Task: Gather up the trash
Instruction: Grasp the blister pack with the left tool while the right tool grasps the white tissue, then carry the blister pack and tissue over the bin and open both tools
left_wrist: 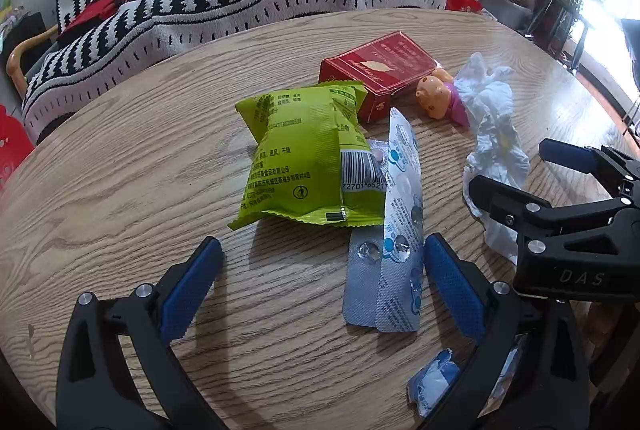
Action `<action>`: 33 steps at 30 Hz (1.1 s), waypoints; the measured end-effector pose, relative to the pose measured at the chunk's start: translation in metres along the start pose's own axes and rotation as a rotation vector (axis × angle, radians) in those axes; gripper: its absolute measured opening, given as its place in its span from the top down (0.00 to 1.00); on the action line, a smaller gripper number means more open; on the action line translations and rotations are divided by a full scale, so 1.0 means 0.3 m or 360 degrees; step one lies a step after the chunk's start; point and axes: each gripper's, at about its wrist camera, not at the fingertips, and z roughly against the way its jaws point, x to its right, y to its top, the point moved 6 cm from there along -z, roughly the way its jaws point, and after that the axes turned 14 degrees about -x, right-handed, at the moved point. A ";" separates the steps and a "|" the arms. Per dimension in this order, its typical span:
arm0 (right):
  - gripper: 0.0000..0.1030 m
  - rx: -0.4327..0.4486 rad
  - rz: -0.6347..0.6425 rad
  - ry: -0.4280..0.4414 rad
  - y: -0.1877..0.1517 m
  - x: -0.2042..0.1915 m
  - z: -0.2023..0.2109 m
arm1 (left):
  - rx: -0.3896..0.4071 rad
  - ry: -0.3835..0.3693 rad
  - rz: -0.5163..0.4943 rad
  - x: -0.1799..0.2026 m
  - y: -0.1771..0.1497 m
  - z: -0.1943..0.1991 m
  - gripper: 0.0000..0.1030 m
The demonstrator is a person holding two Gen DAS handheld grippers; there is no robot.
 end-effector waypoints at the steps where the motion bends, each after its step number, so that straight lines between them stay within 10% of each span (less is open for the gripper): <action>1: 0.05 -0.0003 0.0024 -0.0002 0.000 0.004 -0.001 | 0.0000 -0.0004 -0.0004 -0.001 -0.002 0.001 0.06; 11: 0.06 -0.0001 0.0020 -0.0008 -0.008 0.058 0.004 | 0.0002 -0.0020 -0.0033 0.005 -0.009 0.005 0.07; 13: 0.21 0.0038 0.0069 0.0025 -0.009 0.038 0.021 | 0.0034 -0.0035 -0.0058 0.017 -0.009 0.018 0.28; 14: 0.49 0.0067 0.0103 0.0060 -0.010 0.024 0.033 | 0.0076 -0.0035 -0.0088 0.026 -0.007 0.033 0.61; 15: 0.81 0.0067 0.0106 0.0130 -0.014 0.016 0.038 | 0.0084 -0.0021 -0.0091 0.032 -0.009 0.036 0.67; 25: 0.85 0.0192 -0.0087 0.0278 -0.062 0.100 0.167 | 0.0193 0.0008 -0.0025 0.060 -0.009 0.181 0.70; 33: 0.85 0.0390 -0.0267 0.0392 -0.302 0.258 0.430 | 0.0384 -0.0222 -0.0023 0.284 -0.122 0.410 0.70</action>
